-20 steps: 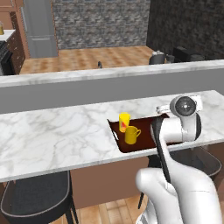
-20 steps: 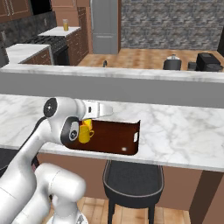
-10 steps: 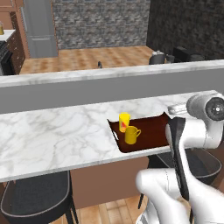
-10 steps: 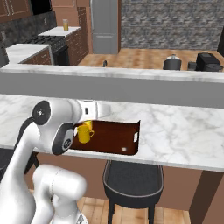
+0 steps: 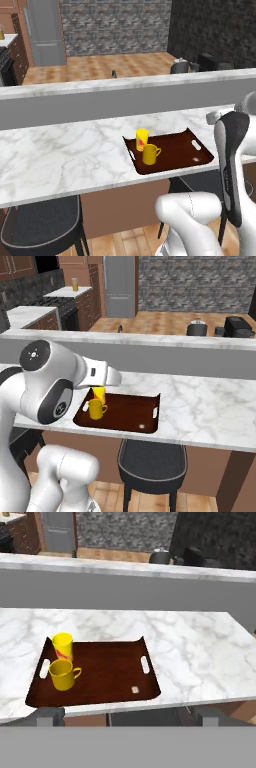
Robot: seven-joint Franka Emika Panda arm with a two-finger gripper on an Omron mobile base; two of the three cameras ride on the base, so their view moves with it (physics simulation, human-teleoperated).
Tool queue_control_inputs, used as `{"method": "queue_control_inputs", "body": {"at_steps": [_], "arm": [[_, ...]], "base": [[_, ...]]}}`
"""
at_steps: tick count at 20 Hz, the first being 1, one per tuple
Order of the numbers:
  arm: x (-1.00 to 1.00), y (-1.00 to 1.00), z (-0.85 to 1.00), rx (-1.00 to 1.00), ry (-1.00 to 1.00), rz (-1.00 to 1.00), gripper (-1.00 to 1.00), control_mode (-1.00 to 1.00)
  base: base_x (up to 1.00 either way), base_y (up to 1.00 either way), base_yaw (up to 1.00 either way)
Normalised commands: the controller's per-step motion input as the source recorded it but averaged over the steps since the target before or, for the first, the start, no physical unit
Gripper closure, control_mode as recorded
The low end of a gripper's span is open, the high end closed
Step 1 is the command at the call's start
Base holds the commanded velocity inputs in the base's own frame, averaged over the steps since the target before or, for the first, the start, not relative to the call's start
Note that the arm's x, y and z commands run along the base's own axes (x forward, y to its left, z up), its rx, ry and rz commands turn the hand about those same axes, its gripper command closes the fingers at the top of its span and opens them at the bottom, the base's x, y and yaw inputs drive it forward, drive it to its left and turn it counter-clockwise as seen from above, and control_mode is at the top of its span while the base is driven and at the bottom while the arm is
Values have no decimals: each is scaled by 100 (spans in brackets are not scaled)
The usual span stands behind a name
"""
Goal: There is a tray on the dining counter. Grab the cup, mug, and pitcher and place them on the tray. The pitcher may be placed next to the tray if it cannot fit the tray.
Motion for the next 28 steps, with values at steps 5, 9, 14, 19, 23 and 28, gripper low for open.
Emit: {"method": "queue_control_inputs", "body": {"at_steps": [5,9,14,19,23,28], "arm": [[-33,30,33,13,8,-8,-100,-100],[-25,31,11,6,4,-5,-100,-100],[-9,14,-11,0,0,0,-100,-100],[-8,27,-8,0,0,2,-100,-100],[-1,35,0,0,1,6,-100,-100],[0,29,-3,0,3,8,-100,-100]], "base": [[0,0,0],[0,0,0],[0,0,0],[0,0,0],[0,0,0],[0,0,0]]}}
